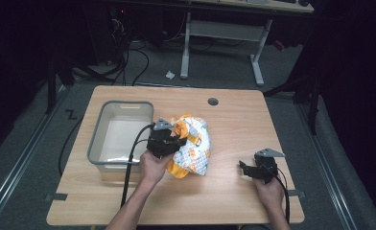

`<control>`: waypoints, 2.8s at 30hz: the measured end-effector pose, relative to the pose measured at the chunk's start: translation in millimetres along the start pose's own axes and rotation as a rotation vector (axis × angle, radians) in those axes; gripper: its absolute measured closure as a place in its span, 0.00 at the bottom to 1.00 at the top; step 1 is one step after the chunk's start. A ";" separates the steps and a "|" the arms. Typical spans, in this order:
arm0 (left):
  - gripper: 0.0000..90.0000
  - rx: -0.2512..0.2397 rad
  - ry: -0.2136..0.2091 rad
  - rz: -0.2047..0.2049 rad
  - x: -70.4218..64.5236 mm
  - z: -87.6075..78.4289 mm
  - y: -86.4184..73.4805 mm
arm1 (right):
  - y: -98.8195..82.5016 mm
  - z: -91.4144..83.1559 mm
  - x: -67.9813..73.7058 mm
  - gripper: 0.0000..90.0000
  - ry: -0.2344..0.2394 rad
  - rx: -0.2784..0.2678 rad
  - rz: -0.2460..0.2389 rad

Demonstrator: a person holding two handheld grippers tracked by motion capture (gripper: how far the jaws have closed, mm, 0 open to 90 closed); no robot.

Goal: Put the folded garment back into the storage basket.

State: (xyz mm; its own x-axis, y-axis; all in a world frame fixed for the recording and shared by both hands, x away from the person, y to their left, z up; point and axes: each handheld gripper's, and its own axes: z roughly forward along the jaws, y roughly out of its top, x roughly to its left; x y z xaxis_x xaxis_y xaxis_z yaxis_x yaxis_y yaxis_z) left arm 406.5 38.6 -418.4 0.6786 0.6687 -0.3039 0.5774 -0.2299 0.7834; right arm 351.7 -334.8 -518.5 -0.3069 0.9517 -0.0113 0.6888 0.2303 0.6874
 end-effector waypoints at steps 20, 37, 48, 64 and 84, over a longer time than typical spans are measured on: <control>0.84 -0.021 -0.004 -0.031 17.3 -34.7 4.2 | 0.0 0.0 0.0 0.30 0.001 0.000 0.001; 0.84 -0.070 0.018 -0.060 37.8 -65.8 6.6 | 0.0 0.0 0.0 0.30 0.001 0.000 0.002; 0.84 -0.076 0.043 -0.059 51.2 -81.5 12.6 | -0.2 -0.2 -0.1 0.30 0.000 0.000 0.001; 0.83 -0.102 0.079 -0.097 71.0 -105.1 11.6 | -0.2 -0.4 -0.1 0.30 0.001 0.002 0.000; 0.83 -0.110 0.150 -0.108 91.5 -122.0 8.9 | -0.2 -0.4 -0.1 0.30 0.001 0.001 0.000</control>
State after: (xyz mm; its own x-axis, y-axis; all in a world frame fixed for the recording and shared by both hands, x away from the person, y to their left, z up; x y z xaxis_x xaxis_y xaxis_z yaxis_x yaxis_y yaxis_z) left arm 418.4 184.1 -373.1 0.5359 0.7847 -0.3116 0.5843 -0.0783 0.8078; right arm 351.3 -335.0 -518.4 -0.3082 0.9513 -0.0106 0.6896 0.2310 0.6863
